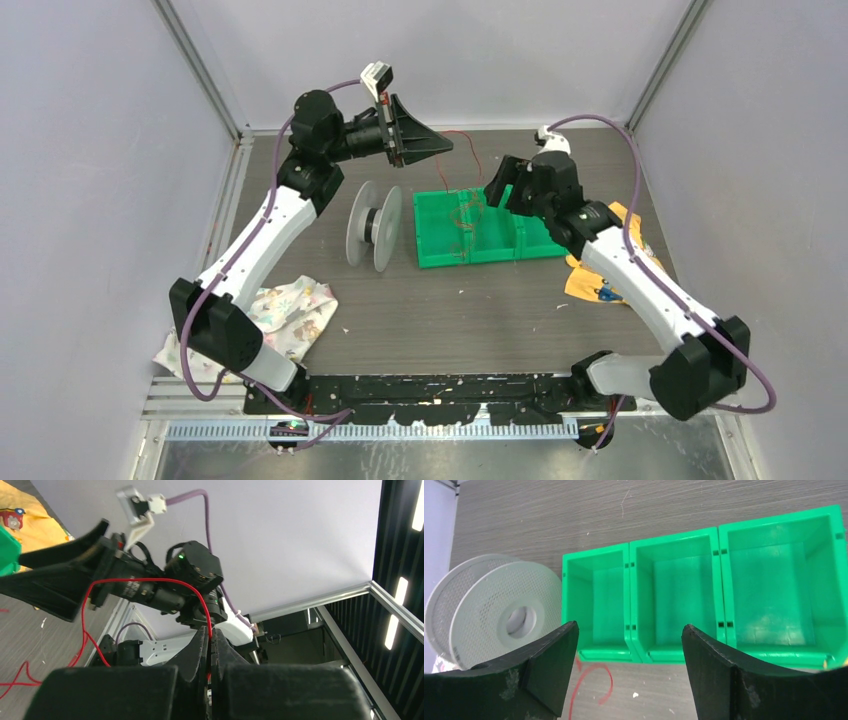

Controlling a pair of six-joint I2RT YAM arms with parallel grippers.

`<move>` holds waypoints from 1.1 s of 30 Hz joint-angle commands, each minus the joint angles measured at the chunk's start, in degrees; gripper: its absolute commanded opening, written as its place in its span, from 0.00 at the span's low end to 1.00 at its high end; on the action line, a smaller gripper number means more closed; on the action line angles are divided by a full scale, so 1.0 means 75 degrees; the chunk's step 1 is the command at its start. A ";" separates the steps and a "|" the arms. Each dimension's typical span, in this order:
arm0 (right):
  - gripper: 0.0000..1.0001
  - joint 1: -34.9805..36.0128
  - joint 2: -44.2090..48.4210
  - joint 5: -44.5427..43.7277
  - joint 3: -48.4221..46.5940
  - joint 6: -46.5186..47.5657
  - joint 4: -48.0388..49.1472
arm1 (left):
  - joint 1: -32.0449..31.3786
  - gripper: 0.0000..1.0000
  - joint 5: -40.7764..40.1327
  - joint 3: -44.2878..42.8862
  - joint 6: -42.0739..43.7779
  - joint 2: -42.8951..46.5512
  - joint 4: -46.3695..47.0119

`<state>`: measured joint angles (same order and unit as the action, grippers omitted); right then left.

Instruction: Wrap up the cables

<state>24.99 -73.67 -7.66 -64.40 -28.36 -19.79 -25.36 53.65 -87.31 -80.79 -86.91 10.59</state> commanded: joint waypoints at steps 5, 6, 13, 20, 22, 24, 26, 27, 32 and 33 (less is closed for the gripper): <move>0.82 -0.0028 0.2133 0.0305 0.0355 0.0451 -0.1412 | 0.0019 0.01 -0.0228 -0.0034 0.0025 0.0193 0.0345; 0.82 -0.0020 0.2316 0.0374 0.0377 0.0498 -0.1572 | 0.0019 0.01 -0.0327 -0.0012 0.0051 0.0187 0.0275; 0.82 0.0010 0.2989 0.2358 0.0741 -0.0552 -0.0666 | 0.0017 0.01 -0.0719 0.0239 -0.0001 0.0060 0.0172; 0.80 0.0414 0.2340 0.3061 0.1264 -0.1544 0.1287 | 0.0019 0.00 -0.0801 0.0321 -0.0033 0.0094 0.0230; 0.78 0.0536 0.2089 0.3052 0.1323 -0.1618 0.1580 | 0.0019 0.00 -0.0810 0.0319 -0.0028 0.0083 0.0221; 0.73 0.0579 0.1872 0.2946 0.1358 -0.1646 0.1777 | 0.0019 0.00 -0.0819 0.0316 -0.0039 0.0081 0.0237; 0.63 0.0580 0.1771 0.2680 0.1493 -0.1768 0.2131 | 0.0016 0.01 -0.0824 0.0321 -0.0046 0.0061 0.0240; 0.58 0.0577 0.1751 0.2596 0.1567 -0.1821 0.2320 | 0.0017 0.01 -0.0825 0.0321 -0.0053 0.0065 0.0240; 0.49 0.0573 0.1482 0.2102 0.1701 -0.1849 0.2612 | 0.0016 0.01 -0.0768 0.0321 -0.0077 0.0067 0.0252; 0.49 0.0575 0.1409 0.2101 0.1707 -0.1836 0.2615 | 0.0018 0.00 -0.0758 0.0315 -0.0070 0.0073 0.0262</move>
<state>29.17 -61.82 10.90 -51.62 -41.17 -6.46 -25.36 47.55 -84.90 -80.86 -86.98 10.44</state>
